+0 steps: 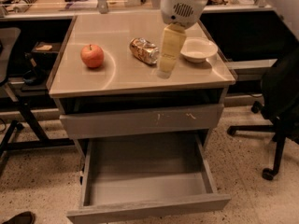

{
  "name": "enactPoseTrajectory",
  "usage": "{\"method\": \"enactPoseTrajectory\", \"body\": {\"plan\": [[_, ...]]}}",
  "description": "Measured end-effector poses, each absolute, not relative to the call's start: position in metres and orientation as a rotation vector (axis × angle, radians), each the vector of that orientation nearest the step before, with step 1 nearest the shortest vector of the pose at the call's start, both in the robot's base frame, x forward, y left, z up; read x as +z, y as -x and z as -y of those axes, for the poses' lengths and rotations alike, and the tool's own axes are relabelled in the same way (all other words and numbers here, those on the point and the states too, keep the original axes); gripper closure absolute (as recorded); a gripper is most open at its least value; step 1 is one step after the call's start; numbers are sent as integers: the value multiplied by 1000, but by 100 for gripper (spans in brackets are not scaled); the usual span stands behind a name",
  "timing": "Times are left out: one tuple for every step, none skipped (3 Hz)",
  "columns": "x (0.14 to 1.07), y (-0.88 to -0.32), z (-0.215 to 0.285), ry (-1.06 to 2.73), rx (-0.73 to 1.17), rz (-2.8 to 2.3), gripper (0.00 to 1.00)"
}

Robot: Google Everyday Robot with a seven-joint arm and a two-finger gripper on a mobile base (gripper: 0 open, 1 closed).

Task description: Place orange can into middle drawer

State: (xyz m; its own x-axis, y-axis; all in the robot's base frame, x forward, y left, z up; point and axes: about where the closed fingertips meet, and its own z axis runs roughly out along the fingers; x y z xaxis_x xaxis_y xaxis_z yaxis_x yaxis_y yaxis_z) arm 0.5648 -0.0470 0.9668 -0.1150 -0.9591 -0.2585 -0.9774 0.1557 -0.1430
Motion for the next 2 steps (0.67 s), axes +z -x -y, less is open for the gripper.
{"method": "enactPoseTrajectory", "body": {"plan": [[962, -571, 43, 1836, 92, -2120, 0], [949, -610, 34, 1757, 111, -2157, 0]]}}
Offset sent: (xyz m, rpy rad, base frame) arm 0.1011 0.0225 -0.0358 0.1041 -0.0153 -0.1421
